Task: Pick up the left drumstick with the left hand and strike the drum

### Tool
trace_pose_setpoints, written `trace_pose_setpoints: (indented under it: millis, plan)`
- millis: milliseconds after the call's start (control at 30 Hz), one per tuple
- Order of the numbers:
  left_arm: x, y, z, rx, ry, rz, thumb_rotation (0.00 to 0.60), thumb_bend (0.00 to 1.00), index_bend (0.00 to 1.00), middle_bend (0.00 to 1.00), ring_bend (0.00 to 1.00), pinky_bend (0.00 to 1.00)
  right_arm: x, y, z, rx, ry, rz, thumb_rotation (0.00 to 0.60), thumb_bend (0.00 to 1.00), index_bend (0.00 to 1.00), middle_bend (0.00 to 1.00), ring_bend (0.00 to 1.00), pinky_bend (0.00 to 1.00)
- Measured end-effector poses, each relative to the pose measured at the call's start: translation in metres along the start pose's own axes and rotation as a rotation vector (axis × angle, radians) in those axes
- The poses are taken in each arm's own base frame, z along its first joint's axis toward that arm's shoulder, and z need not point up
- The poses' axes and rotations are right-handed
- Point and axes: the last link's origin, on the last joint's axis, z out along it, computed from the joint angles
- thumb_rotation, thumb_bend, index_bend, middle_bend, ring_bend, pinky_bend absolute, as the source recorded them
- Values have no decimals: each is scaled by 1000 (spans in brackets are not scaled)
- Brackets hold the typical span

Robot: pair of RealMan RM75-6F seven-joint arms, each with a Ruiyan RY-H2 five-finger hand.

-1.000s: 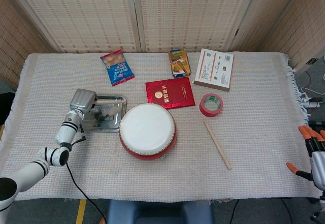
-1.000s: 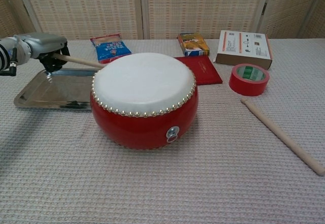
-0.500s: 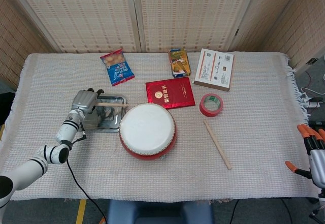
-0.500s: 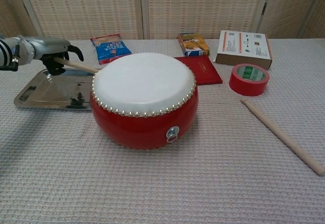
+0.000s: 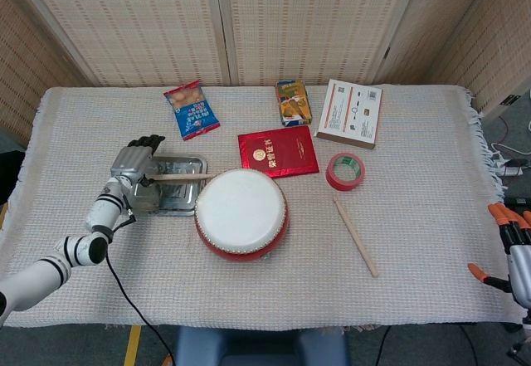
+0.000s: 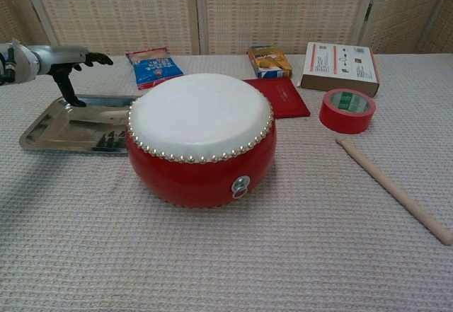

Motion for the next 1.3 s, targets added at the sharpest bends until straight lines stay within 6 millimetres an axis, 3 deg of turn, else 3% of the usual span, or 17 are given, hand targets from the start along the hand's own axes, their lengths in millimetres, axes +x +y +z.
trace_pose_setpoints:
  millis: [267, 400, 533, 833, 1133, 1300]
  plan:
    - [8, -8, -9, 11, 53, -62, 600, 223, 0, 52, 9, 89, 2, -1, -1, 3, 7, 1, 600, 117, 65, 54, 0, 0]
    - [18, -16, -20, 17, 149, -137, 600, 305, 84, 139, 92, 130, 5, 0, -1, 3, 5, -2, 600, 117, 65, 54, 0, 1]
    - [23, -33, -41, 30, 247, -204, 600, 333, 148, 167, 104, 148, 3, 0, 2, 11, -18, 8, 600, 117, 65, 54, 0, 18]
    - [9, -64, -118, 61, 435, -115, 600, 333, 217, 189, 104, 137, 4, -3, 11, 55, -36, 41, 600, 117, 65, 54, 0, 2]
    - [-40, -74, -218, 88, 439, -15, 600, 334, 217, 183, 105, 113, 2, -9, 13, 110, -38, 37, 600, 117, 65, 54, 0, 0]
    - [-48, -77, -240, 104, 422, -8, 600, 333, 217, 183, 105, 111, -2, -14, 13, 131, -49, 32, 600, 117, 65, 54, 0, 0]
